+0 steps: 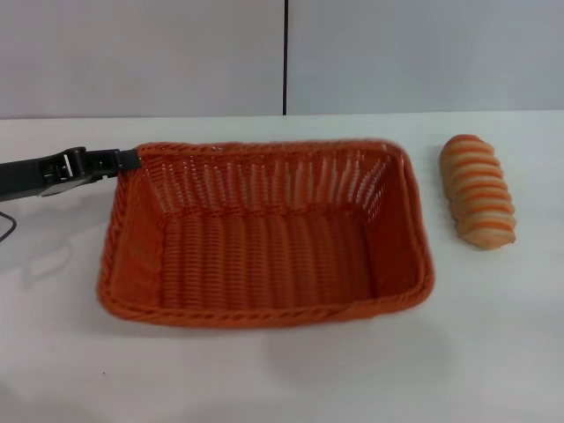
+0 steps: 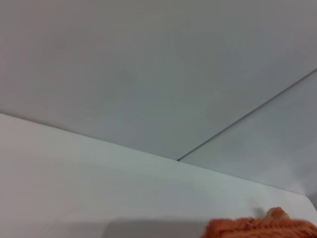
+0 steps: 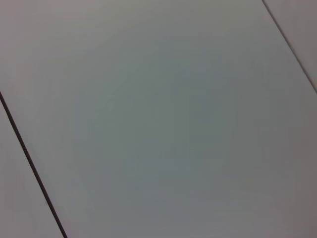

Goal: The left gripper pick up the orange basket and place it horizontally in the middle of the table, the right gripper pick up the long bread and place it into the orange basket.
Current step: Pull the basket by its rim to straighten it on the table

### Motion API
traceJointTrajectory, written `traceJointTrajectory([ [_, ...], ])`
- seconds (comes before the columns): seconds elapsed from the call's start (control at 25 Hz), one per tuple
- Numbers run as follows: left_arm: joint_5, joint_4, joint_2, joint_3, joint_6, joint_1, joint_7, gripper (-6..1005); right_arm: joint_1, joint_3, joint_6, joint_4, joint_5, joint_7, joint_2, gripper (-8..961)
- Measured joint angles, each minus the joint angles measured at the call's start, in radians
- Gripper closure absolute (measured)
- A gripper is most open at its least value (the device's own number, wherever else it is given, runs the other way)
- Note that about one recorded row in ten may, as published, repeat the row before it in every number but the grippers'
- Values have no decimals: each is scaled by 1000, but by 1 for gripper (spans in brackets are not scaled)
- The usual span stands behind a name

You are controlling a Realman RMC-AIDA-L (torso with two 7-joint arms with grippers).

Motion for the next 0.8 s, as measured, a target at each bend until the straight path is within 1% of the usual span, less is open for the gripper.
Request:
traceJointTrajectory([
  [0.16,1,1,2,0,12,-2,-1,621,0,-2,3,-2,0,0,0,139],
  [0.36,-2,2,8,-4,15,-3,12,417,1,-16,4,-9,-9,0,-1,139],
  [0.44,-12,2,10,-11,16,-3,39,414,2,-36,4,-26,-26,20,-1,140],
  [0.48,-35,2,11,-23,16,-3,94,412,1,-50,4,-37,-37,36,-1,140],
  [0.6,-88,-2,12,-44,17,-3,188,407,-1,-111,4,-103,-107,173,-2,140],
  [0.68,-153,-7,3,-72,17,1,286,403,-4,-147,3,-151,-158,265,-2,140],
  [0.76,-226,-21,-7,-93,14,8,374,400,-6,-197,4,-229,-235,409,-4,140],
  [0.8,-280,-43,-8,-100,14,14,432,398,-6,-225,5,-277,-278,490,-8,140],
])
